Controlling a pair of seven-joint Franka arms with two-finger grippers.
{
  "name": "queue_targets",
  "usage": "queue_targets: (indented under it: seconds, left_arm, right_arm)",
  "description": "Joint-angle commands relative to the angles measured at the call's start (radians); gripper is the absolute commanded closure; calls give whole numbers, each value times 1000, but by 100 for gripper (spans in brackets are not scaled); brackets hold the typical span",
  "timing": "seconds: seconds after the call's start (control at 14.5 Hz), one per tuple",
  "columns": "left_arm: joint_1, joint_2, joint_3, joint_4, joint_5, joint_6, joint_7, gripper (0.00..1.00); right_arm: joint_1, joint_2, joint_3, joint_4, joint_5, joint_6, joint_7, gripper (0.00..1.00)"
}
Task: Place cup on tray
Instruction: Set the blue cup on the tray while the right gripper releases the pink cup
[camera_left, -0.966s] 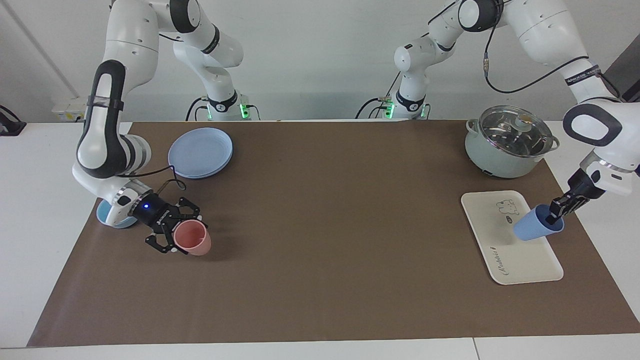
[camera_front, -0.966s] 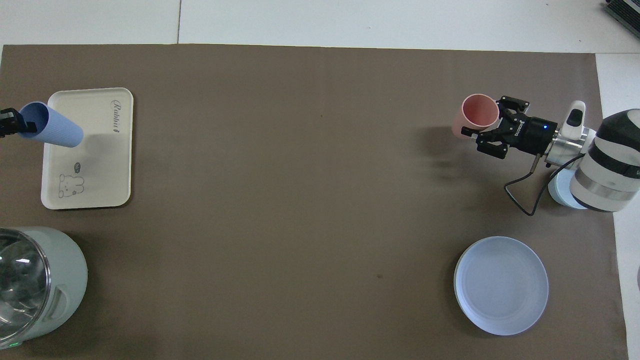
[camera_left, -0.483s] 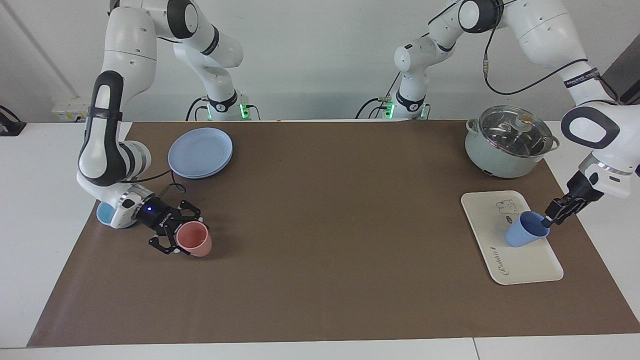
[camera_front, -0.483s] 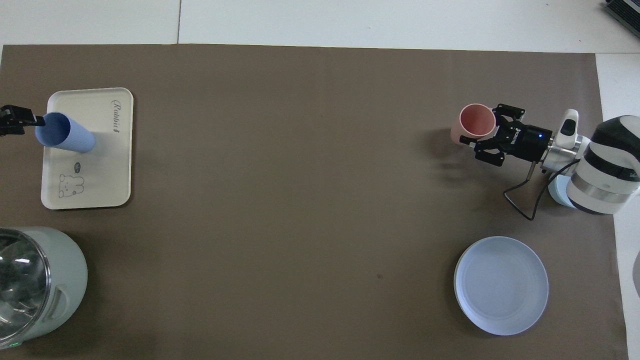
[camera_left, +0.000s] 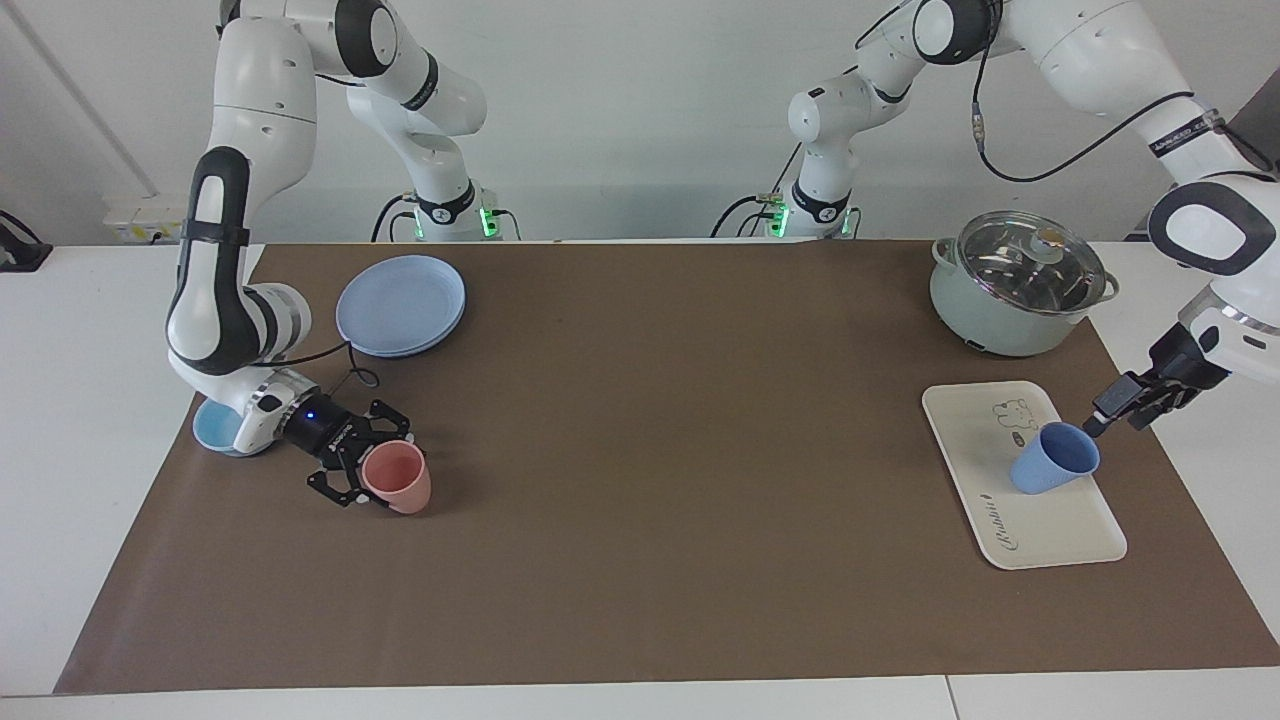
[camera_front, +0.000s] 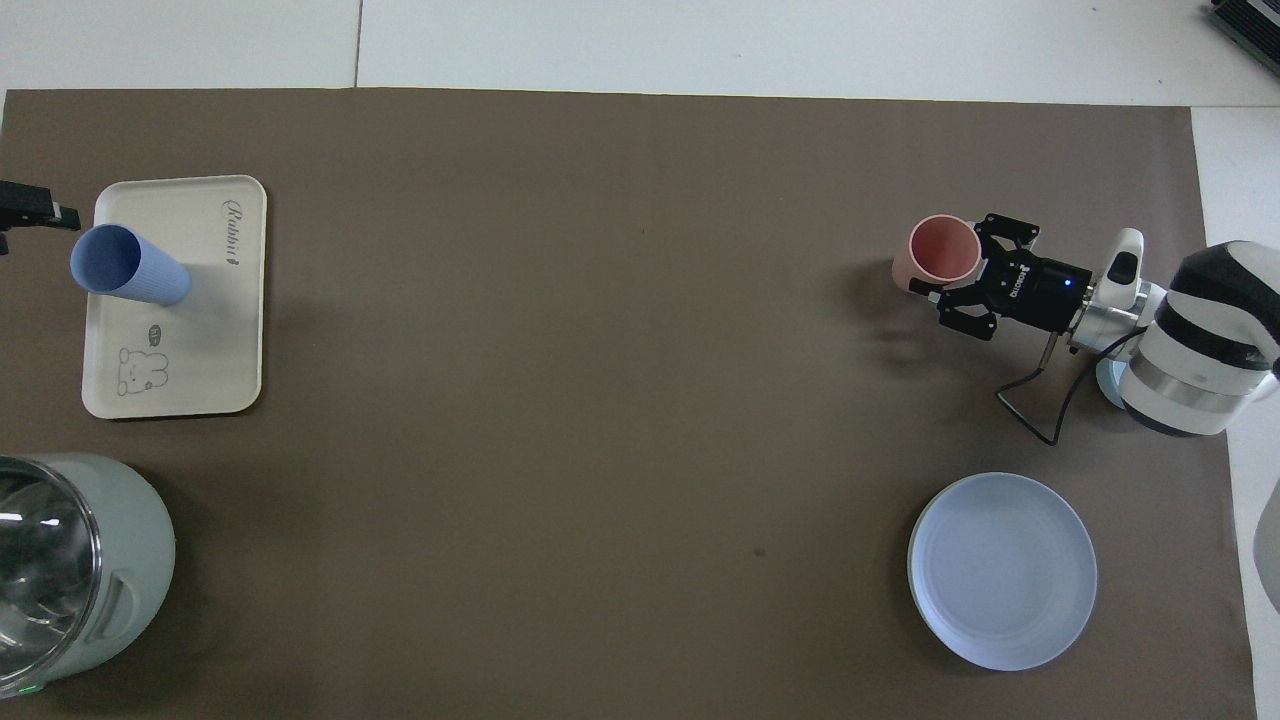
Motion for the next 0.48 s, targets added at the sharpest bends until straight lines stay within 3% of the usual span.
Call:
queue_targets:
  seconds: [0.0,0.14,0.21,0.28,0.34,0.41]
  left_arm:
    - [-102,-6,15,113,95,-188,-99,0]
    - [-160,-17,14,181,169,-343,-115,0]
    - [-201,-51,12,186,215,-388,-115,0]
    - [-234,-95,3,181,253,-399,-113,0]
    - [-249,-143,1,175,255,-399,-115,0]
    - [-252,-189,0,140,248,-402,-112,0]
  right_arm:
    - [-13,-12,7,-39,31,-4,-71,84]
    - [-16,-13,7,-42,31,-3,-85,83]
    - [-20,-13,7,-42,31,-6,-86,75]
    - [-23,-15,7,-50,31,-6,-86,42]
    - [-23,-18,5,-58,31,-6,-86,0]
    - [-25,-18,5,-58,31,-9,-85,0]
